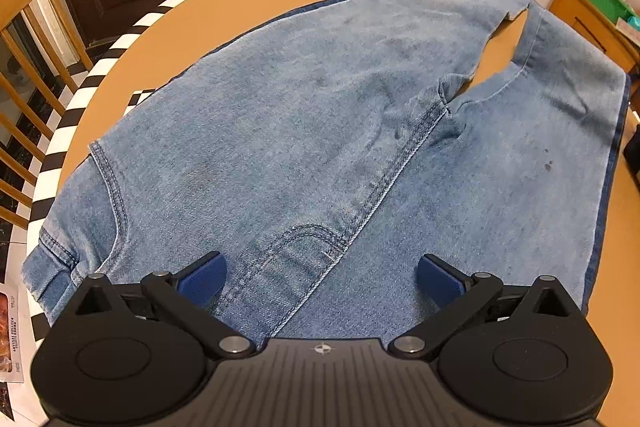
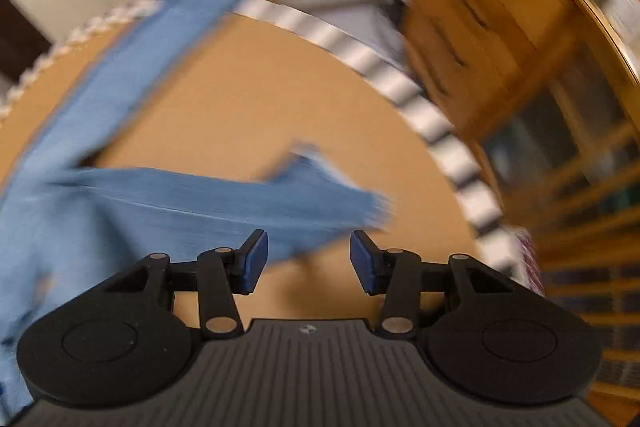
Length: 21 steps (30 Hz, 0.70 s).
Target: Fold clothes
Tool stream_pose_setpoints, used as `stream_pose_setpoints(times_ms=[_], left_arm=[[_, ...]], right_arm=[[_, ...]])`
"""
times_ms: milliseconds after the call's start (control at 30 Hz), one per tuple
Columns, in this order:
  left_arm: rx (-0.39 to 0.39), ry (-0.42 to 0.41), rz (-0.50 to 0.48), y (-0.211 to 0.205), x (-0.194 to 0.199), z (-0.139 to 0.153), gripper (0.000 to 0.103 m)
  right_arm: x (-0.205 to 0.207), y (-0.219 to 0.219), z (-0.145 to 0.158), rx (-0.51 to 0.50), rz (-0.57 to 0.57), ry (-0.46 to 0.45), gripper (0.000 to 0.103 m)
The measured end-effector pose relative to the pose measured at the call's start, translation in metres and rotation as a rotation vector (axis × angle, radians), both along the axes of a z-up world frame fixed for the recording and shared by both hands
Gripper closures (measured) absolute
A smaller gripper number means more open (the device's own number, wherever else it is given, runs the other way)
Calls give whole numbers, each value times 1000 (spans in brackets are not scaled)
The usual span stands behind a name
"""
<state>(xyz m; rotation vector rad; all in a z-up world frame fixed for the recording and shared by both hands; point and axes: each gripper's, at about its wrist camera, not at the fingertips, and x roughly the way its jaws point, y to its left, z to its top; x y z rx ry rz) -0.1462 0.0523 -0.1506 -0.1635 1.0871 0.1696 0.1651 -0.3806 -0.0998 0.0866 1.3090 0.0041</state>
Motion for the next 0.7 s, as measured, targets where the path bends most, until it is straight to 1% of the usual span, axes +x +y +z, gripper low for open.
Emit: stream_pose_setpoints(times_ms=[67, 167, 200, 233, 267, 300, 333, 400, 433, 467, 533, 567, 633, 700], left_arm=[[11, 5, -2, -2, 1, -1, 0], [34, 21, -3, -5, 4, -2, 0], [38, 26, 1, -6, 5, -2, 0], [43, 31, 4, -6, 6, -2, 0], [45, 35, 6, -8, 6, -2, 0], [44, 38, 9, -8, 7, -2, 0], [44, 40, 11, -8, 7, -2, 0], [43, 45, 12, -7, 8, -2, 0], [43, 47, 13, -7, 8, -2, 0], [43, 48, 13, -7, 9, -2, 0], [42, 52, 13, -6, 9, -2, 0], [41, 54, 13, -6, 10, -2, 0], [39, 54, 12, -5, 10, -2, 0], [36, 51, 11, -4, 9, -2, 0]], right_arm=[[3, -20, -13, 43, -95, 7, 44], [8, -45, -32, 171, -299, 18, 44], [10, -50, -38, 205, -354, 20, 47], [11, -52, -41, 232, -385, 17, 48], [12, -52, -45, 257, -399, 16, 52], [13, -51, -50, 280, -410, 18, 60], [13, -49, -54, 287, -406, 10, 65], [12, -42, -56, 272, -361, -36, 87], [12, -38, -53, 261, -327, -77, 93], [11, -35, -47, 251, -299, -114, 96], [9, -30, -32, 234, -241, -200, 96], [6, -29, -19, 216, -203, -253, 96], [3, -30, 12, 142, -133, -336, 96], [4, -38, 48, 46, -82, -407, 96]])
